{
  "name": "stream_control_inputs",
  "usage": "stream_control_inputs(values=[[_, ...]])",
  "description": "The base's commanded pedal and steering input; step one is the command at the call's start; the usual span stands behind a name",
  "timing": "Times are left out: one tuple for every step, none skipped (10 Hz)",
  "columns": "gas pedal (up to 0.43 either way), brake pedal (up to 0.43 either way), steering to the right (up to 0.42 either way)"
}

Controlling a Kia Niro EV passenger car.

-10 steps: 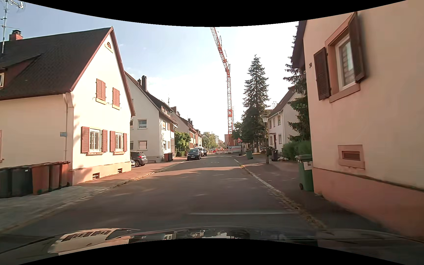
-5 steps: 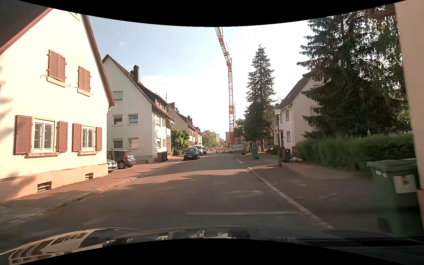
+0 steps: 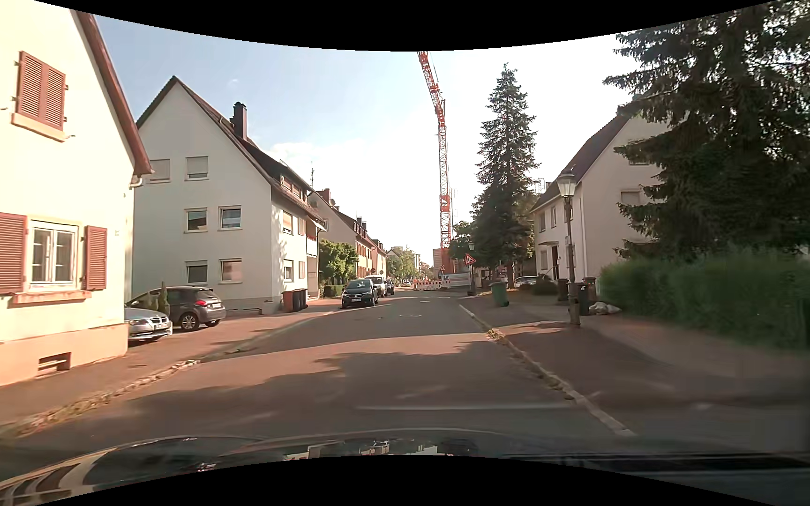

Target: Follow the waypoints while adhering to traffic rules and regulations

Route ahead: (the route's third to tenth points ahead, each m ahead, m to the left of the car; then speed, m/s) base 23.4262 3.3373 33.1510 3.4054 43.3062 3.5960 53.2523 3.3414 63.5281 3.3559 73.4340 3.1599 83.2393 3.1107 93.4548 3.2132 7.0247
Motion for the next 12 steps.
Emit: stream_control_inputs(values=[[0.059, 0.000, -0.001], [0.059, 0.000, -0.001], [0.059, 0.000, -0.001], [0.059, 0.000, 0.000], [0.059, 0.000, 0.000], [0.059, 0.000, 0.000], [0.059, 0.000, 0.000], [0.059, 0.000, 0.003], [0.059, 0.000, 0.005], [0.059, 0.000, 0.008], [0.059, 0.000, 0.009], [0.059, 0.000, 0.009]])
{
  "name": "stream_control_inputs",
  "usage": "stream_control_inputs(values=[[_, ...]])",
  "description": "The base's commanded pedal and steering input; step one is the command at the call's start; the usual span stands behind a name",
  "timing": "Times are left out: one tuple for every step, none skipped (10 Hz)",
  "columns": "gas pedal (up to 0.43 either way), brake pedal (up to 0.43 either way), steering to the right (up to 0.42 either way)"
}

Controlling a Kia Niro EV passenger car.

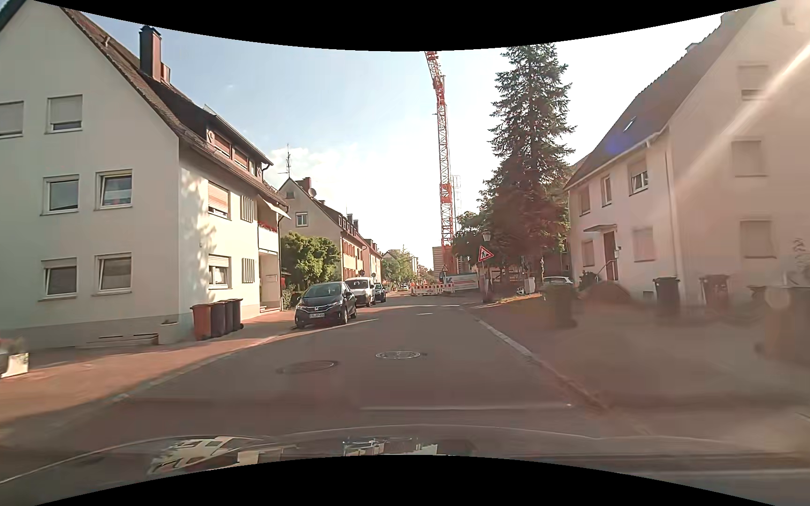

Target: Follow the waypoints while adhering to traffic rules and regulations

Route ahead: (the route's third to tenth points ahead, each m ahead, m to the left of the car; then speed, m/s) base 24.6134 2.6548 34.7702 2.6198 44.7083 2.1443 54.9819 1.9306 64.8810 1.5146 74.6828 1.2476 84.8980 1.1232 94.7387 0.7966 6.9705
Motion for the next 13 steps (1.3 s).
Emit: stream_control_inputs(values=[[0.059, 0.000, 0.009], [0.047, 0.000, 0.009], [0.008, 0.000, 0.009], [0.000, 0.000, 0.009], [0.000, 0.000, 0.009], [0.000, 0.000, 0.008], [0.000, 0.000, 0.008], [0.000, 0.000, 0.008], [0.000, 0.000, 0.008], [0.000, 0.000, 0.008], [0.000, 0.000, 0.007], [0.000, 0.000, 0.007], [0.000, 0.000, 0.007]])
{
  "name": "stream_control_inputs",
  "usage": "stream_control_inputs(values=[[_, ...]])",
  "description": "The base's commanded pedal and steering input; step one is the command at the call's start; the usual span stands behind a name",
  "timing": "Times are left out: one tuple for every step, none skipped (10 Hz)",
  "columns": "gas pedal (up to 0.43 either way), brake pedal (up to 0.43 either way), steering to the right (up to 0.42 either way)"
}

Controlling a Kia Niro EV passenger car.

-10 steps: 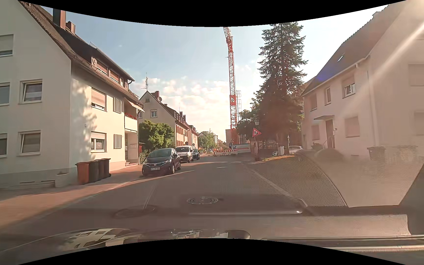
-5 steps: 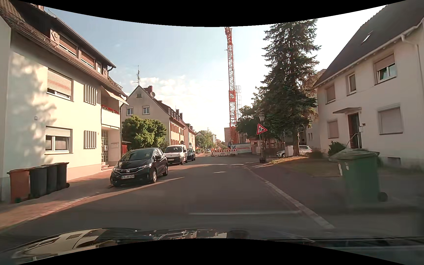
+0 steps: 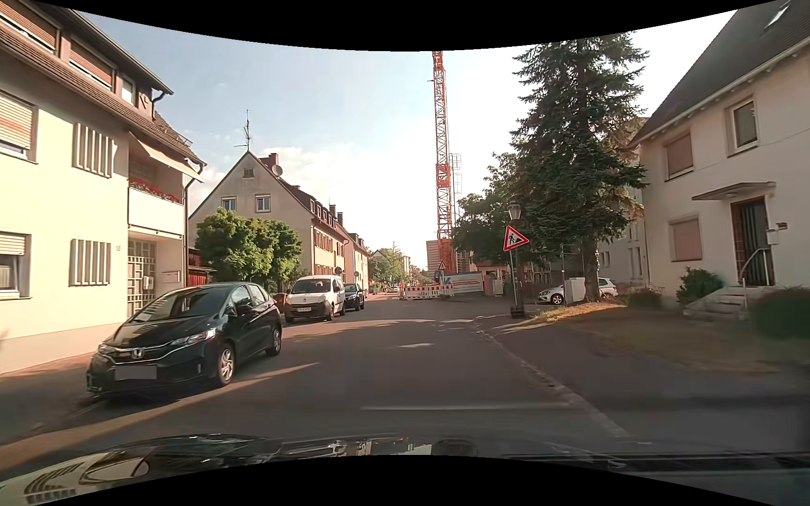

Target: Follow the waypoints while adhering to traffic rules and regulations

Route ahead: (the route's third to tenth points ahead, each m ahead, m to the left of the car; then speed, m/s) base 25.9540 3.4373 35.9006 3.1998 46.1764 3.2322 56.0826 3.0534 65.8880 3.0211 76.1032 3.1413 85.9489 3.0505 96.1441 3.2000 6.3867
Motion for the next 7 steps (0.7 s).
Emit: stream_control_inputs(values=[[0.000, 0.000, 0.006], [0.000, 0.000, 0.004], [0.000, 0.000, 0.004], [0.000, 0.000, 0.004], [0.000, 0.000, 0.004], [0.000, 0.000, 0.003], [0.000, 0.000, 0.003]])
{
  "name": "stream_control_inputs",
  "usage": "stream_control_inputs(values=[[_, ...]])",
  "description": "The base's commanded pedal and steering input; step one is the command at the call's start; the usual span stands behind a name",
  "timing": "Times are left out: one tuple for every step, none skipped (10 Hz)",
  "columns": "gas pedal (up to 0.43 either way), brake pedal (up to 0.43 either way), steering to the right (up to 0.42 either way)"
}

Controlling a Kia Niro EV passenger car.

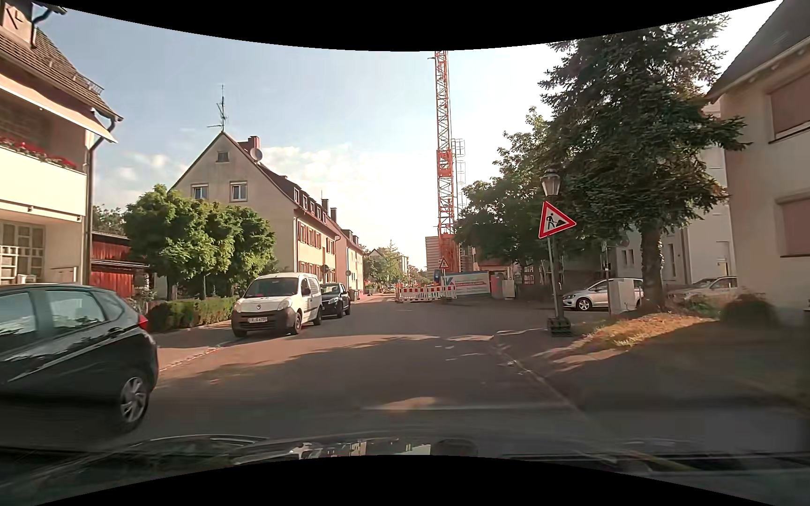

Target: Follow the waypoints while adhering to traffic rules and regulations

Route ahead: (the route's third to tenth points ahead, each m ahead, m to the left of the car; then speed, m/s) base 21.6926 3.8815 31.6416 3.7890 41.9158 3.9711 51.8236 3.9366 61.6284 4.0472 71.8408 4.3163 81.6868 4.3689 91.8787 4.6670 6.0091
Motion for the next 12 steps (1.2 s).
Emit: stream_control_inputs(values=[[0.000, 0.000, 0.002], [0.000, 0.000, 0.000], [0.000, 0.000, 0.000], [0.000, 0.000, 0.000], [0.000, 0.000, 0.000], [0.000, 0.012, 0.000], [0.000, 0.043, 0.000], [0.000, 0.079, 0.000], [0.000, 0.104, 0.000], [0.000, 0.116, 0.000], [0.000, 0.134, 0.000], [0.000, 0.146, 0.000]])
